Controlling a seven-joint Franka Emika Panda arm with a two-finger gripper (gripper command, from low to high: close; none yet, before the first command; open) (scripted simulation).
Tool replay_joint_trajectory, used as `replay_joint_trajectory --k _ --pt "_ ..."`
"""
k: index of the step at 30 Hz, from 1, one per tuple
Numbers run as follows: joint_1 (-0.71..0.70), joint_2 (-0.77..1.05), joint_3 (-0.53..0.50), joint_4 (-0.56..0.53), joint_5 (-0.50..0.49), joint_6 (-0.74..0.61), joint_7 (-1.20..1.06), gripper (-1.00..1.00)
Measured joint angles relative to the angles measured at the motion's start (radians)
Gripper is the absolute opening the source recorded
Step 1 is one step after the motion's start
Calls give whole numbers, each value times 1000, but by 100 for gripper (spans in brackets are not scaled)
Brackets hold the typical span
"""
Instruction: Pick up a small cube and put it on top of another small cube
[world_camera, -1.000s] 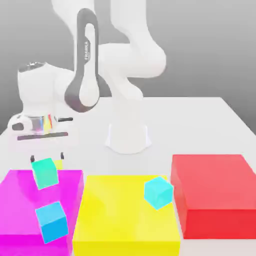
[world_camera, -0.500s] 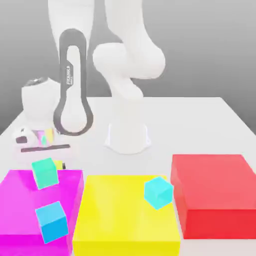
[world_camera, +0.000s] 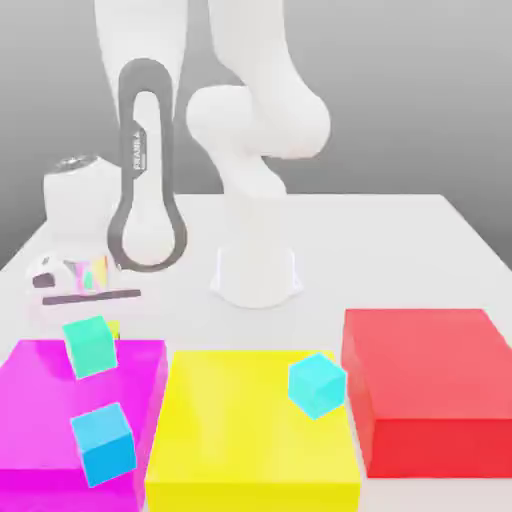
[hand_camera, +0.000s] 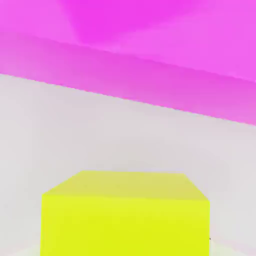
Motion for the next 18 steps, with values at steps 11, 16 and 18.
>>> replay_joint_trajectory --k 11,16,18 --pt "64 -163 -208 -46 -514 -96 372 -100" --pt "12 -227 -189 -67 -668 -138 485 -100" --pt "-8 -249 -179 -77 -712 -152 519 -100"
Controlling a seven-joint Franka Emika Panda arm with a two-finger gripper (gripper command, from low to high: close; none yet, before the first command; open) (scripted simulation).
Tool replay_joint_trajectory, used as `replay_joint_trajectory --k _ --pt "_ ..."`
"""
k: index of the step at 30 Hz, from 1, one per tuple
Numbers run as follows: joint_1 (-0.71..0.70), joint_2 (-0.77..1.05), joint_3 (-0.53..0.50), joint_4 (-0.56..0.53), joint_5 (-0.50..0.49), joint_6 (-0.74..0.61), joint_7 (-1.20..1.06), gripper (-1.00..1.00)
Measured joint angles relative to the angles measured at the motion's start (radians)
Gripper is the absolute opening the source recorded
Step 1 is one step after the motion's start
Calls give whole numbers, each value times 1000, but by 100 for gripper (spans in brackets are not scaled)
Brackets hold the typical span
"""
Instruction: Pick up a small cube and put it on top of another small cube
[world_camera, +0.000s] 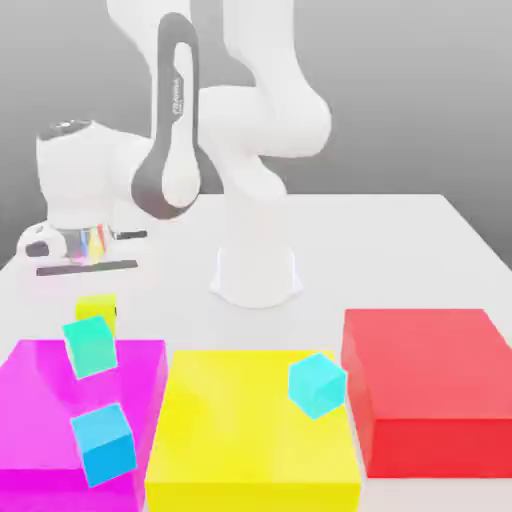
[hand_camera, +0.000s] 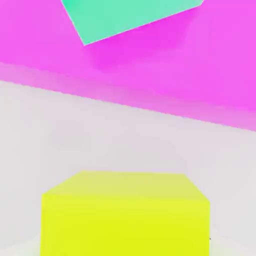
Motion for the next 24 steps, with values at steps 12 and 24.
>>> replay_joint_trajectory --k 12,24 --pt "86 -204 99 296 -48 -420 -126 -100" --pt "178 -97 115 250 42 -347 -230 100"
